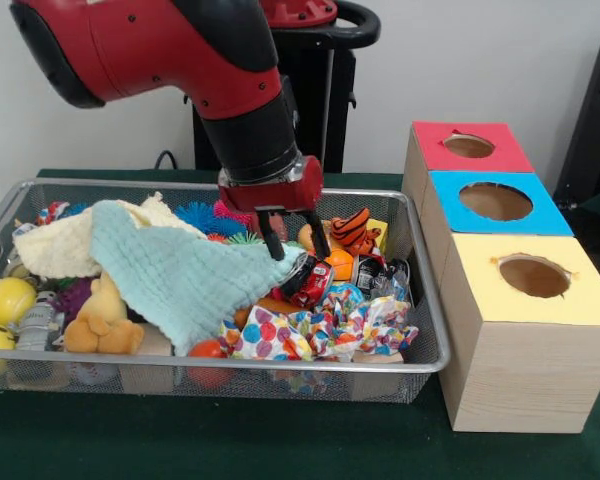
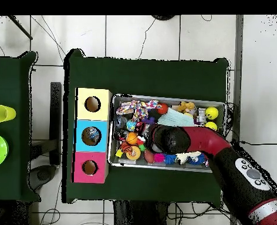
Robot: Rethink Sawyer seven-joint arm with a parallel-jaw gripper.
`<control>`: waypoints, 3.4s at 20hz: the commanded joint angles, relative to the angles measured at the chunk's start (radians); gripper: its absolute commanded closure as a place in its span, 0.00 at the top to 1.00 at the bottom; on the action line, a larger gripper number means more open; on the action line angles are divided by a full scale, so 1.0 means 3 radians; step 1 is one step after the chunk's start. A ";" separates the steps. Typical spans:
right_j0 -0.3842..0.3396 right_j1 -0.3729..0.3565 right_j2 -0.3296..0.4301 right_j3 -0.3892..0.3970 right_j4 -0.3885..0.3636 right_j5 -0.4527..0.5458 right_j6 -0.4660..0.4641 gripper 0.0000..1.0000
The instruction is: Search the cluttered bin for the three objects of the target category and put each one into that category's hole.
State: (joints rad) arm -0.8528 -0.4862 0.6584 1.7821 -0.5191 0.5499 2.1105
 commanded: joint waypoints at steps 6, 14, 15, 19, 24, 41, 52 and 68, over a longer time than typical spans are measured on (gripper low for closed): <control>0.0243 -0.0353 0.0257 0.0061 -0.0264 0.0424 -0.0744 1.00; 0.0302 -0.0250 0.0220 -0.0051 -0.0318 0.0410 -0.0756 1.00; 0.0302 -0.0246 0.0209 -0.0035 -0.0333 0.0388 -0.0748 1.00; 0.0303 -0.0211 0.0179 -0.0013 -0.0380 0.0316 -0.0743 1.00; 0.0361 -0.0211 0.0092 -0.0051 -0.0440 0.0281 -0.0672 1.00; 0.0392 0.0079 0.0086 -0.0177 -0.0602 0.0141 -0.0656 1.00; 0.0464 0.0167 0.0000 -0.0282 -0.0732 0.0071 -0.0508 1.00; 0.0706 -0.0182 -0.0517 -0.0068 -0.0599 -0.0353 0.0686 1.00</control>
State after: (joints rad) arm -0.6903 -0.4836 0.6395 1.7686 -0.6902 0.5421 2.1110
